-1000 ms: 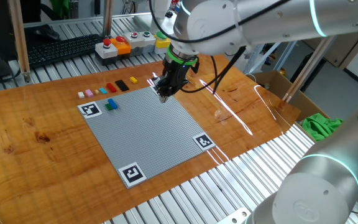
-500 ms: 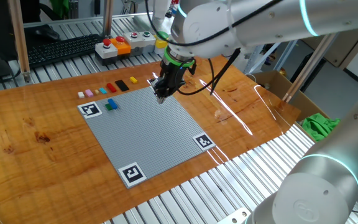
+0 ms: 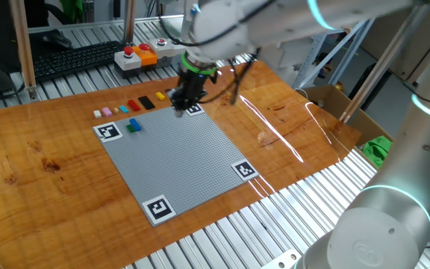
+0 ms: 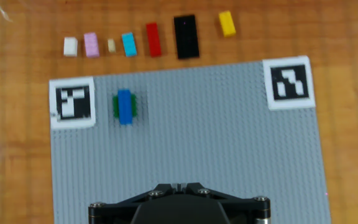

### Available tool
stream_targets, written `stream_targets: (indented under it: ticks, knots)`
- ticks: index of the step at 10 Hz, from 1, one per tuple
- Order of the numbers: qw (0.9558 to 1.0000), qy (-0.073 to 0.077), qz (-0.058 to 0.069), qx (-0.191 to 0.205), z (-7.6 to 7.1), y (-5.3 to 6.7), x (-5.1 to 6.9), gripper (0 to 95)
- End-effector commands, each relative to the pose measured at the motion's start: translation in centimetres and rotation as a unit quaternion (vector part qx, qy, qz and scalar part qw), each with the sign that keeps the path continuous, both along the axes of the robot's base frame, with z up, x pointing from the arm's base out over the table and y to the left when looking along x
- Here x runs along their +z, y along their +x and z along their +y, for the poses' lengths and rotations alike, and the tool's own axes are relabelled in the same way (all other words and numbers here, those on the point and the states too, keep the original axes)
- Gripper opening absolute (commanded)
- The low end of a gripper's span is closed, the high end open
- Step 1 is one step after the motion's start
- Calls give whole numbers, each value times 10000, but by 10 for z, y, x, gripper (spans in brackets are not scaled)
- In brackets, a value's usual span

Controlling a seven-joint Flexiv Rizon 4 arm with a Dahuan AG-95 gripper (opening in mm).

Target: Stack small Lego blocks one on top of the other

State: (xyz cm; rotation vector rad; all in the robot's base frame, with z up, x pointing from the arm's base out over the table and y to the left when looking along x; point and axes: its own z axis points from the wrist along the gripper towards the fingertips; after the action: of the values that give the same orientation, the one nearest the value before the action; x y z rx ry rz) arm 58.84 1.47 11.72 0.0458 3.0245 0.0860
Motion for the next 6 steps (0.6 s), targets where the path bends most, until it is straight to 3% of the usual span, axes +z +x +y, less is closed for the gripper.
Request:
stream_targets:
  ticks: [1,2,3,4,6]
  knots:
    - [10000,29,21,38,4,18,-10,0]
    - [10000,25,19,68,5,28,-15,0]
    - [10000,25,19,68,5,28,-15,0]
    - [9999,3,110,123,9,41,-21,0]
    - [9998,72,153,56,10,43,-17,0]
